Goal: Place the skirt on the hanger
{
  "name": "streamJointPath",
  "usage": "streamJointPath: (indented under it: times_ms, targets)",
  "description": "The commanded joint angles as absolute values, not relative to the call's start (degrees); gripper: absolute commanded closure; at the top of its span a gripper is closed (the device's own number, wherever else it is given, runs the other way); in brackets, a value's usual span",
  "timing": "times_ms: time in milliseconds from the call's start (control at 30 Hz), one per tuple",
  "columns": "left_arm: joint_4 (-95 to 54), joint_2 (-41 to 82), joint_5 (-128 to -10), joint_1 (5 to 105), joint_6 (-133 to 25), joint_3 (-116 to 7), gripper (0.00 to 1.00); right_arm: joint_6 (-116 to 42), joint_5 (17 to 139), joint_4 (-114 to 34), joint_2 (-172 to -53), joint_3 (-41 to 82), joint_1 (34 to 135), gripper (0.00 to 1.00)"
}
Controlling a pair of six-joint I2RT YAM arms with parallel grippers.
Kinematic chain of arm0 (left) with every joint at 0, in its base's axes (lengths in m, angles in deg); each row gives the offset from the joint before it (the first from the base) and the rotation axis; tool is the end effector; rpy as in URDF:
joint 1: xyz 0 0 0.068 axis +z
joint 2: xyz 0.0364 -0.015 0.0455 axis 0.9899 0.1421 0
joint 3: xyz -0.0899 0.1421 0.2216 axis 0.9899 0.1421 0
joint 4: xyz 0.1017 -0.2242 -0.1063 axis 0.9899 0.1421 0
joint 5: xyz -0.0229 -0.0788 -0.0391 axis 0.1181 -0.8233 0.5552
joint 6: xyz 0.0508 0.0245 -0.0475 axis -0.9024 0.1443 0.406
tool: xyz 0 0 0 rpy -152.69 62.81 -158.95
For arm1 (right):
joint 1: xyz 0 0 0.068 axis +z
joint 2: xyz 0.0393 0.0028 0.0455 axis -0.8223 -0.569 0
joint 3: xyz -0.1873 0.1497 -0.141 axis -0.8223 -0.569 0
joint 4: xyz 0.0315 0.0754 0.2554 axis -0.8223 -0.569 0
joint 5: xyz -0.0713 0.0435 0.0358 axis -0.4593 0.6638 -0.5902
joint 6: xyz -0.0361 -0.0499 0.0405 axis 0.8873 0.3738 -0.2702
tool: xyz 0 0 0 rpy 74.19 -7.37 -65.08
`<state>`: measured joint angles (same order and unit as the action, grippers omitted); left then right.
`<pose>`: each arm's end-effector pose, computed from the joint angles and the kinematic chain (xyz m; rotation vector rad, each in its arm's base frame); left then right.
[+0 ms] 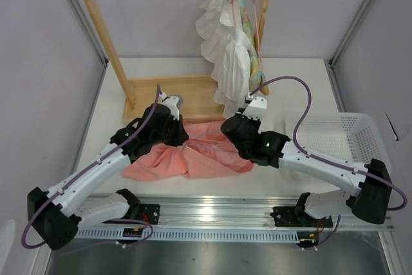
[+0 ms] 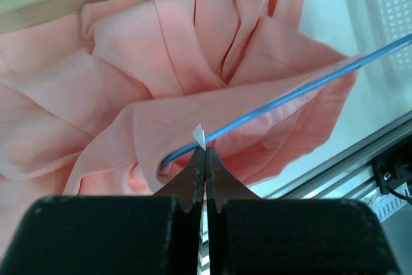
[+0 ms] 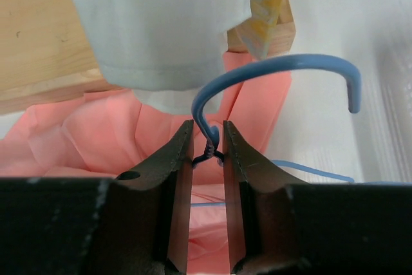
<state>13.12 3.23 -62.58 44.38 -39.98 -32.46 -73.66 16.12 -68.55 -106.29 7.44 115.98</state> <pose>0.1902 -0.1481 0.2785 0.2540 2.3340 -0.6038 0.1862 0.2291 0.3054 0.1549 1.9600 0.0810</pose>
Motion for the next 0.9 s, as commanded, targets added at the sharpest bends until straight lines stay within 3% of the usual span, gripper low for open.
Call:
streamJointPath:
  times_ms: [0, 533, 867]
  targets:
    - [8.5, 4.2, -62.8, 43.5, -40.6, -37.1, 1.00, -76.9, 18.5, -63.6, -103.0, 6.4, 116.1, 1.00]
    - [11.9, 2.9, -59.8, 41.4, -41.6, -41.3, 1.00, -77.7, 21.9, -61.6, -96.2, 7.4, 110.2, 1.00]
    - [13.6, 2.0, -59.5, 41.4, -41.7, -50.9, 1.00, -75.4, 24.9, -60.7, -94.7, 12.7, 109.5, 1.00]
